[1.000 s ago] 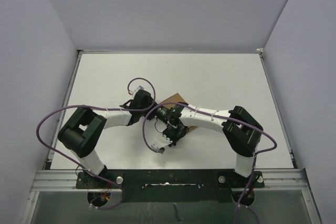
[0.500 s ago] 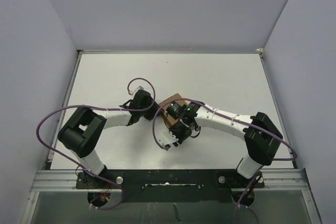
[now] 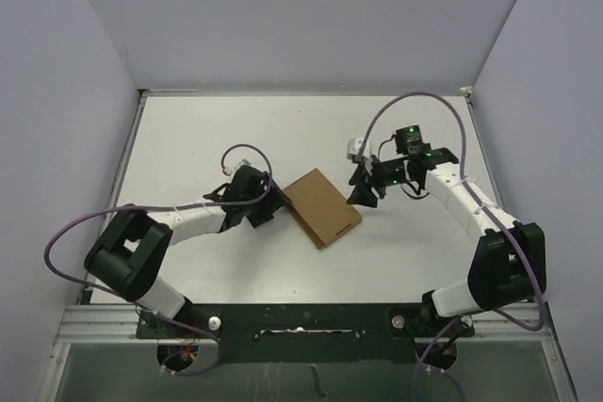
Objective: Fold the paper box
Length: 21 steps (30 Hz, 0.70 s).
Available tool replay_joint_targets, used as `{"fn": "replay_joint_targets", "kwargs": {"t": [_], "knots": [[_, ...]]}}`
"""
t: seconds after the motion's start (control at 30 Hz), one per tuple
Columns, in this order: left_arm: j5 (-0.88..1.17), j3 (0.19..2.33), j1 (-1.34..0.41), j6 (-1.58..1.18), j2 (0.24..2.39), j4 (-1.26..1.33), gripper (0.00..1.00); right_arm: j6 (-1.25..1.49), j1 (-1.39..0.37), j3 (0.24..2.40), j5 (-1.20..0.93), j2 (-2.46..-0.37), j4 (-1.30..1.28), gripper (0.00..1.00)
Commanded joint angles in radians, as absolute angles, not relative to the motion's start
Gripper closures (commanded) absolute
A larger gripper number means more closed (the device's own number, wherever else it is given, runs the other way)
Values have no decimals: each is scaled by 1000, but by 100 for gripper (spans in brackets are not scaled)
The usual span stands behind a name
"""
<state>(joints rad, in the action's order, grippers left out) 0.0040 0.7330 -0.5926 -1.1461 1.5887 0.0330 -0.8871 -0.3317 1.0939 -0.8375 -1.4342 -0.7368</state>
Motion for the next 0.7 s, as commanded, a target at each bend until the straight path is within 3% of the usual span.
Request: {"fn": "replay_joint_targets", "kwargs": {"t": [0.0,0.13,0.27,0.37,0.57,0.67], "knots": [[-34,705,-593,-1126,1409,5,29,-428,-132,1048,-1106,-1470,-506,48],[-10,633,-600,-1056,1290,61,28,-257,-11,1030,-1121,-1578,-451,48],[148,445,-601,-935,1183,363,28,-252,-3,1052,-1114,-1670,-504,39],[226,311,-629,-931,1140,537,31,-257,-12,1067,-1110,-1731,-534,39],[141,279,-779,-924,1182,529,61,-268,-32,1089,-1096,-1797,-566,40],[94,312,-828,-912,1260,487,82,-282,-57,1107,-1076,-1817,-589,40]]}}
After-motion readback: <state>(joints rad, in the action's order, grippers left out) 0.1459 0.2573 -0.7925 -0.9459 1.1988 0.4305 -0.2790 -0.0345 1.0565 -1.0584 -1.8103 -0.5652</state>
